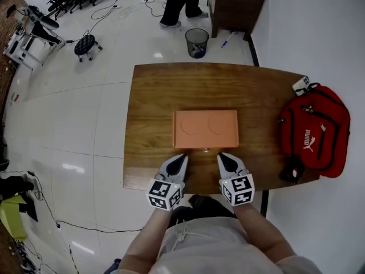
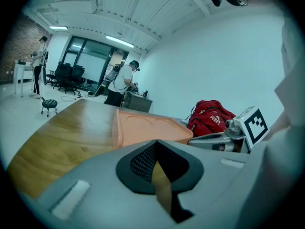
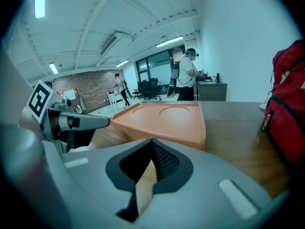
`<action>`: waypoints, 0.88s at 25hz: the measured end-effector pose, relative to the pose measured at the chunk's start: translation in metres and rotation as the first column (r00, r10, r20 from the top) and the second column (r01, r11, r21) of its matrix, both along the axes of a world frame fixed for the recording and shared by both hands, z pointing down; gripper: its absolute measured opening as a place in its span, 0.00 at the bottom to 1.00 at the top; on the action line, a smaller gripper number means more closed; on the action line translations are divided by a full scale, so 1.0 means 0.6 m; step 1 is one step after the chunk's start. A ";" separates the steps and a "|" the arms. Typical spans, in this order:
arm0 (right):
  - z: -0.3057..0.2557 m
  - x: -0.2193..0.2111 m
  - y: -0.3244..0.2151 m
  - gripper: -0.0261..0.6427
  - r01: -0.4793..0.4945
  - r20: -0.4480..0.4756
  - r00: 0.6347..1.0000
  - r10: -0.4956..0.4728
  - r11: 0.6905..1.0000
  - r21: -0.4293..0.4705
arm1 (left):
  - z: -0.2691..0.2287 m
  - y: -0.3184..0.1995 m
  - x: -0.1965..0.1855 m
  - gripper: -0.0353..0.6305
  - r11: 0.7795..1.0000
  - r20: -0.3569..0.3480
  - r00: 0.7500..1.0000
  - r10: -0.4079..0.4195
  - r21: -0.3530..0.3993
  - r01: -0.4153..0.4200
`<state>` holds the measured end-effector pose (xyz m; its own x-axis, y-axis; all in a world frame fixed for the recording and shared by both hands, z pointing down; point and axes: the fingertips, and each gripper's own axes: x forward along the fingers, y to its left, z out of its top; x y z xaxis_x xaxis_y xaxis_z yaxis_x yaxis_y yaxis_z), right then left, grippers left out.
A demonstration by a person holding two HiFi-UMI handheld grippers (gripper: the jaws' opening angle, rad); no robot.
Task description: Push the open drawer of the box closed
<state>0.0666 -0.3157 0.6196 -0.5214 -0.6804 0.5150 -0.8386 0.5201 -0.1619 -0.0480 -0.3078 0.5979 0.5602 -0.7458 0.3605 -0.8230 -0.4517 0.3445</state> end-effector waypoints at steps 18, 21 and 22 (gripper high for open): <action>-0.294 0.003 0.254 0.05 -0.011 0.038 0.999 -0.006 0.901 0.433 | -0.291 0.272 -0.019 0.06 0.927 -0.022 1.000 0.016 0.376 -0.006; -0.324 0.004 0.317 0.05 -0.025 0.045 0.999 0.004 0.880 0.475 | -0.330 0.340 -0.025 0.06 0.904 -0.036 0.999 0.010 0.428 0.007; -0.334 0.004 0.339 0.05 -0.030 0.048 0.999 0.008 0.873 0.486 | -0.340 0.362 -0.025 0.06 0.896 -0.035 0.999 0.015 0.444 0.002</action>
<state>0.0690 -0.1121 0.4192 -0.5196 -0.8493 0.0933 -0.8473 0.5262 0.0715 -0.0632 -0.0907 0.3941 0.5720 -0.8198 -0.0278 -0.8103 -0.5699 0.1366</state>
